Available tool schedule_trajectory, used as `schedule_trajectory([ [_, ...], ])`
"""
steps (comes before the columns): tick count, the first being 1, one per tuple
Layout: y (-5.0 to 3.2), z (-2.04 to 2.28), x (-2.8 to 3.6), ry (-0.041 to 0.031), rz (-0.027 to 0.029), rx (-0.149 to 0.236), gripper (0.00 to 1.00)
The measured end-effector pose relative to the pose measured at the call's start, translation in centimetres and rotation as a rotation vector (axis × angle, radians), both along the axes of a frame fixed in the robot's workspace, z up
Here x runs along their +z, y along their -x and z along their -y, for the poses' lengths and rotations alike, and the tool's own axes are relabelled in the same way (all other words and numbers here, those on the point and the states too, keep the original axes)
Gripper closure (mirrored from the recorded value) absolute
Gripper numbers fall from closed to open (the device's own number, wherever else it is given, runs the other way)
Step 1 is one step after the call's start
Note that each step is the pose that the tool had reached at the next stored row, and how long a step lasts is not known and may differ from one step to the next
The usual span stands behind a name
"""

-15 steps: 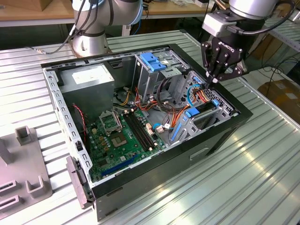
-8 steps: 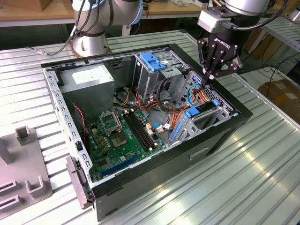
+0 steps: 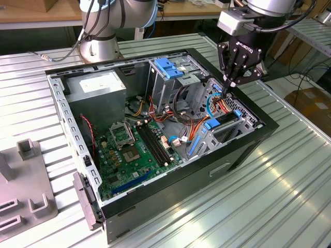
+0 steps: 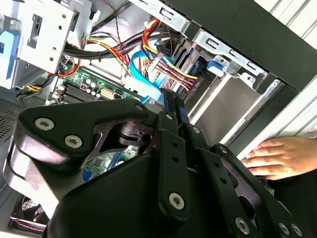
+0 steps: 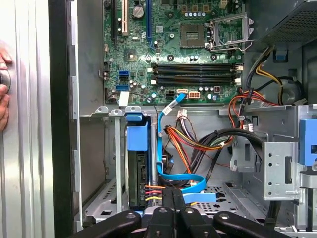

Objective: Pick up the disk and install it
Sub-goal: 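Insert the second disk wire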

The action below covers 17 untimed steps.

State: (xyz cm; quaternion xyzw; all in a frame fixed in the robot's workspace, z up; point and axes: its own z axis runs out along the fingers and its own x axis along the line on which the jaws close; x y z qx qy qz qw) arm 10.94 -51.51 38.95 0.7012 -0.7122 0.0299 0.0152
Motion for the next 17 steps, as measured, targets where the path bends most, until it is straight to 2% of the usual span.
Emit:
schedule_trajectory([
  [1,0.0,-0.02,0.0,0.0005,0.0,0.0,0.83],
  [8,0.6,-0.04,0.0,0.0007,0.0,0.0,0.83],
  [11,0.64,-0.19,0.0,0.0008,0.0,0.0,0.83],
  [17,0.64,-0.22,0.0,0.0008,0.0,0.0,0.83],
])
